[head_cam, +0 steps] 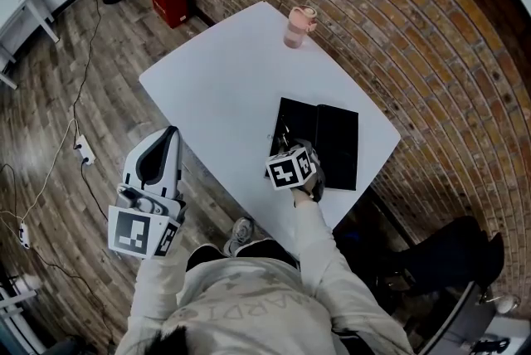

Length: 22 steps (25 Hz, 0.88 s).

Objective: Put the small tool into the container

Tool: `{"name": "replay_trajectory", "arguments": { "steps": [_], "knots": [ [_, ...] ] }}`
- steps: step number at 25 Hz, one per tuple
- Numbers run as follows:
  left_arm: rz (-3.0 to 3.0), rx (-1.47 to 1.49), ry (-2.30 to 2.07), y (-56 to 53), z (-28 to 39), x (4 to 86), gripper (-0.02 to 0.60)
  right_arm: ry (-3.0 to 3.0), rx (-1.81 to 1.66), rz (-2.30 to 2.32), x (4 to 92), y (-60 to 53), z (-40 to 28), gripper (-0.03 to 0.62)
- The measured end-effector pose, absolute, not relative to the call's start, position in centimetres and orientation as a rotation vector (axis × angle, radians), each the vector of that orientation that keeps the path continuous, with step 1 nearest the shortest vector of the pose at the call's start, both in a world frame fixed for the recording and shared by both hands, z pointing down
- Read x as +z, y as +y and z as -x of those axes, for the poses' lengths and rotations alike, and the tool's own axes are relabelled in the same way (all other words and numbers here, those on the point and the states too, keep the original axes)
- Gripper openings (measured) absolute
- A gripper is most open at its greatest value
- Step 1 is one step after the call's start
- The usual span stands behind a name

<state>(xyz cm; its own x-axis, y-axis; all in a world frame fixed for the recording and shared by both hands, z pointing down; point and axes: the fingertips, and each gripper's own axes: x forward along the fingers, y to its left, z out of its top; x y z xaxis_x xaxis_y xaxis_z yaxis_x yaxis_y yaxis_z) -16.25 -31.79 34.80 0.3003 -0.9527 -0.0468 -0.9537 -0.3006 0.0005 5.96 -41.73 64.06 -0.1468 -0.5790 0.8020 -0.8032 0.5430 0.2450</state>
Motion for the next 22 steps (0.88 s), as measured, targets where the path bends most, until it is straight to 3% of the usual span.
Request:
{"name": "replay_trajectory", "arguments": {
  "steps": [14, 19, 22],
  "knots": [
    [2.529, 0.073, 1.792, -30.2, 16.0, 34.0, 0.005, -1.952, 0.39, -1.138, 62.6, -39.1, -5.0, 0.119],
    [2.55, 0.081, 1.752, -29.6, 15.4, 33.7, 0.005, -2.038, 0.39, -1.238, 59.8, -38.4, -5.4, 0.022],
    [2.566, 0.088, 1.718, -29.5, 14.6, 33.5, 0.005, -2.078, 0.399, -1.283, 58.1, -37.7, -6.0, 0.011]
  ]
}}
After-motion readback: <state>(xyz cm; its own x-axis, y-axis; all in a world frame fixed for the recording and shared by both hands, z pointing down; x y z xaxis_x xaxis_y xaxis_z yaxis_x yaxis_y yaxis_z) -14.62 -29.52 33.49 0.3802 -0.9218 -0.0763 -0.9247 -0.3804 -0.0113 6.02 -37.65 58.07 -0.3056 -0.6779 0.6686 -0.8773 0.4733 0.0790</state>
